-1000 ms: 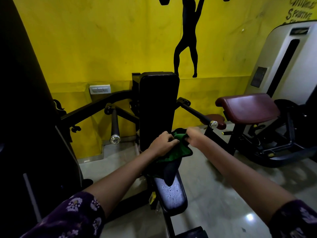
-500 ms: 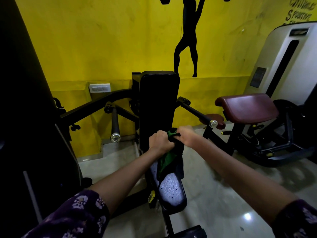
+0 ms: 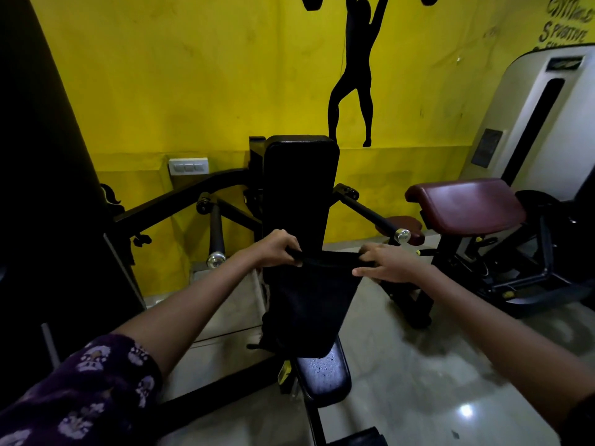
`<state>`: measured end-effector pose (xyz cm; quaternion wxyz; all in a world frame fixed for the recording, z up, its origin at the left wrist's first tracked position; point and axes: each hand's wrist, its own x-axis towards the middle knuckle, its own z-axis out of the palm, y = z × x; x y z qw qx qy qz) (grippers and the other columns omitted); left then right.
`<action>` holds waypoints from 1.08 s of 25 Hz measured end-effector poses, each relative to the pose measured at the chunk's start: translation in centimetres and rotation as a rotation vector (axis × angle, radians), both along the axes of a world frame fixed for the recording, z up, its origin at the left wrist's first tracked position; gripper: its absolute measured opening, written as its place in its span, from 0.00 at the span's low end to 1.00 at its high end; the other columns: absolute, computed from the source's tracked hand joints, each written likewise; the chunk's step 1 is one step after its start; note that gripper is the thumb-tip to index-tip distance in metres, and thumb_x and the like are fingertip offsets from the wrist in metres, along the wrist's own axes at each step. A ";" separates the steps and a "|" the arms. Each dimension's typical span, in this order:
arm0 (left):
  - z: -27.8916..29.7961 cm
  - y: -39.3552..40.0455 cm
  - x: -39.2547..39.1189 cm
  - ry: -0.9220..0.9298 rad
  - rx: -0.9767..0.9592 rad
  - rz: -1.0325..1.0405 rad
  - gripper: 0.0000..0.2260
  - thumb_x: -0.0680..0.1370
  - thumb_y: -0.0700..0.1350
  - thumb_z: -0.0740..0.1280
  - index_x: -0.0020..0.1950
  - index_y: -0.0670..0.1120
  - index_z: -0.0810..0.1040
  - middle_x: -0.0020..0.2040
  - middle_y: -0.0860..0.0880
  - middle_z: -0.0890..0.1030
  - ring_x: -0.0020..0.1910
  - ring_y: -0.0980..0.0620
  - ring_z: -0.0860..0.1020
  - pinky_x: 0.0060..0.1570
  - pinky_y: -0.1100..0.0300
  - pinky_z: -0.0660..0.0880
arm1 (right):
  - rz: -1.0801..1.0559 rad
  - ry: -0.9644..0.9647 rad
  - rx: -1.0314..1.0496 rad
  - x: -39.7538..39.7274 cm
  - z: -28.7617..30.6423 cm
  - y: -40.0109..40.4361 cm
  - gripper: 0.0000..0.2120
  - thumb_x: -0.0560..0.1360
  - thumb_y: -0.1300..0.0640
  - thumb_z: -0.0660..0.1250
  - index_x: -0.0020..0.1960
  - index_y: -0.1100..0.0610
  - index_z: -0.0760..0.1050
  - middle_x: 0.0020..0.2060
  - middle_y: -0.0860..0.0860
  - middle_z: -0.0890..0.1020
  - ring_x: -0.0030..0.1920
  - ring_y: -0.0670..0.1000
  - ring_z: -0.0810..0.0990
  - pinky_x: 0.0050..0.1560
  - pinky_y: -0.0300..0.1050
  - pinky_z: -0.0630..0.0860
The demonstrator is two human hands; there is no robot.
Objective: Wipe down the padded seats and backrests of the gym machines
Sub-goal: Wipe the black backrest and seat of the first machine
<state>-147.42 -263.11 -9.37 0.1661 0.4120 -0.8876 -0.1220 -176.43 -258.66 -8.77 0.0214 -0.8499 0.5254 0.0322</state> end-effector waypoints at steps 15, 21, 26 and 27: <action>0.2 -0.7 2.1 0.251 0.248 0.125 0.10 0.66 0.31 0.76 0.43 0.44 0.83 0.44 0.47 0.82 0.34 0.66 0.77 0.42 0.65 0.74 | 0.100 -0.320 -0.169 -0.1 1.0 0.0 0.11 0.70 0.53 0.74 0.45 0.62 0.83 0.39 0.53 0.85 0.39 0.49 0.81 0.41 0.40 0.70; 0.2 -0.3 2.0 0.387 0.323 0.125 0.18 0.69 0.24 0.66 0.45 0.47 0.77 0.43 0.49 0.78 0.42 0.54 0.77 0.40 0.65 0.76 | -0.003 -0.767 -0.202 0.9 0.6 1.1 0.15 0.66 0.60 0.77 0.51 0.61 0.81 0.40 0.53 0.83 0.36 0.42 0.79 0.37 0.40 0.72; 0.7 1.2 -3.6 0.286 0.319 0.038 0.18 0.72 0.44 0.74 0.60 0.45 0.74 0.52 0.51 0.76 0.50 0.55 0.75 0.53 0.59 0.73 | -0.134 -1.128 -0.075 5.2 1.3 0.7 0.24 0.68 0.69 0.74 0.56 0.58 0.65 0.32 0.51 0.78 0.29 0.42 0.74 0.32 0.35 0.69; 0.4 1.6 -4.7 0.357 0.267 0.032 0.16 0.73 0.43 0.73 0.58 0.42 0.76 0.51 0.49 0.78 0.50 0.55 0.75 0.53 0.60 0.73 | -0.152 -1.153 -0.085 5.5 1.3 0.5 0.23 0.68 0.68 0.74 0.55 0.59 0.64 0.33 0.53 0.79 0.30 0.42 0.75 0.32 0.35 0.69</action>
